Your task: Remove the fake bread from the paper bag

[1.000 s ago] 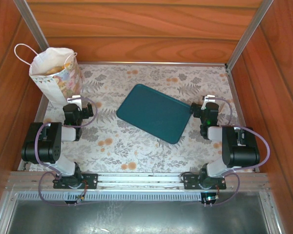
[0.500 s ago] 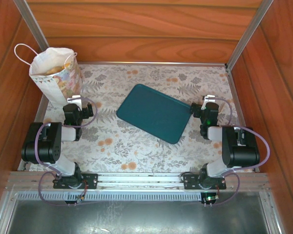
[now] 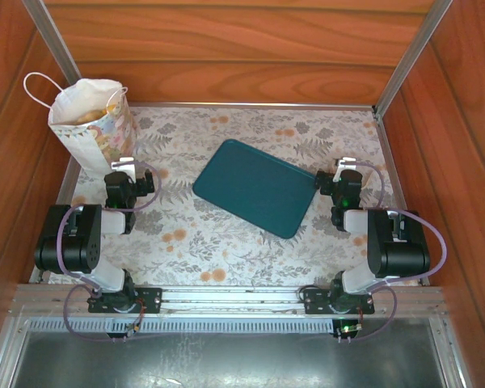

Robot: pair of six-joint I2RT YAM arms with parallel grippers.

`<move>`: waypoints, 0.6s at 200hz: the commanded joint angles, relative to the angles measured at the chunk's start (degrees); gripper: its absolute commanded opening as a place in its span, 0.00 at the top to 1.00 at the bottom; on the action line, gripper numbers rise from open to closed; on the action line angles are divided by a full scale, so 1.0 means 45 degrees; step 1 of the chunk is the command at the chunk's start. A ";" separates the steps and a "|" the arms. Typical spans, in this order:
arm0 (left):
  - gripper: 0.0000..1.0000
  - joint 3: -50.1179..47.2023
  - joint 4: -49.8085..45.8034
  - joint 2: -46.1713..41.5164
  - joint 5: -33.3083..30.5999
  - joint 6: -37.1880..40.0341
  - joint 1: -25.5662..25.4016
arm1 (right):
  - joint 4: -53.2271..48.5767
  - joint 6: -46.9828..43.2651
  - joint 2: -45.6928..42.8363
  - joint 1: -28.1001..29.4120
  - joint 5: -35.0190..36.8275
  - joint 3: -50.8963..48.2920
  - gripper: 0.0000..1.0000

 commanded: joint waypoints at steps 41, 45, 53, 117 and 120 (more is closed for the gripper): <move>0.00 0.0124 0.0143 0.0063 -0.0049 0.0149 -0.0074 | 0.0060 -0.0050 -0.0049 0.0126 0.0172 0.0161 0.00; 0.00 0.0124 0.0134 0.0063 -0.0047 0.0144 -0.0076 | 0.0071 -0.0048 -0.0041 0.0117 0.0166 0.0159 0.00; 0.00 0.0123 0.0143 0.0063 -0.0047 0.0139 -0.0067 | 0.0072 -0.0048 -0.0036 0.0126 0.0166 0.0156 0.00; 0.00 0.0130 0.0145 0.0073 -0.0066 0.0137 -0.0081 | 0.0072 -0.0048 -0.0055 0.0126 0.0166 0.0144 0.00; 0.00 0.0143 0.0136 0.0098 -0.0074 0.0146 -0.0078 | 0.0072 -0.0048 -0.0044 0.0129 0.0176 0.0153 0.00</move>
